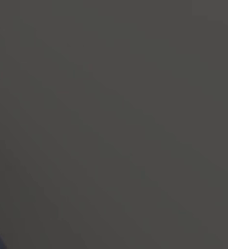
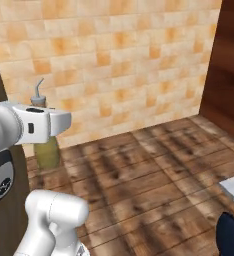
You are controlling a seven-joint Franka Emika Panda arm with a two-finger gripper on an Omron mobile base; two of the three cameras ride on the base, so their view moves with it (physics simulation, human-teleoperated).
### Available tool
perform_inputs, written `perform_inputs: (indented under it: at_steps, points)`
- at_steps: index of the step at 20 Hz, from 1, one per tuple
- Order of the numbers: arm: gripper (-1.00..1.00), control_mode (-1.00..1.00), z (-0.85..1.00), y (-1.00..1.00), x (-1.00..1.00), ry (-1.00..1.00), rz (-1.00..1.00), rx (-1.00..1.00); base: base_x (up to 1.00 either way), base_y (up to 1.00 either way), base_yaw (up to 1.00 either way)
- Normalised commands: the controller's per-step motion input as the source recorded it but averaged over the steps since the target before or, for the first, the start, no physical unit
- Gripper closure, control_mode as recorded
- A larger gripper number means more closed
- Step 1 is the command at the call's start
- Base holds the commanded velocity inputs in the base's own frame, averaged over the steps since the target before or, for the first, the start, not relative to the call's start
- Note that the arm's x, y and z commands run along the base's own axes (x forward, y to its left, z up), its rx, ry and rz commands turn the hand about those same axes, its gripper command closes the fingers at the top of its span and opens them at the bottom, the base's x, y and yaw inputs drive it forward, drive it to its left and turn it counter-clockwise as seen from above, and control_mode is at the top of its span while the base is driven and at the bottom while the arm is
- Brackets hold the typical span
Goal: Retrieve the bottle and the shaker from the cabinet and place them next to the mixing bowl on the counter. Then add garlic from the fridge to the mixing bowl.
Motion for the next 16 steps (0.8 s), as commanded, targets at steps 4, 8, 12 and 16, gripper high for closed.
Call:
perform_inputs:
  at_steps: [4,8,12,16]
  points:
    - [1.00,1.00,0.00,0.00,0.00,0.00,0.00,0.00,1.00,0.50,-0.32]
    - [1.00,1.00,0.00,0.00,0.00,0.00,0.00,0.00,1.00,0.37,-0.35]
    - [1.00,1.00,0.00,0.00,0.00,0.00,0.00,0.00,0.90,0.10,-0.49]
    - [1.00,1.00,0.00,0.00,0.00,0.00,0.00,0.00,0.81,0.02,-0.57]
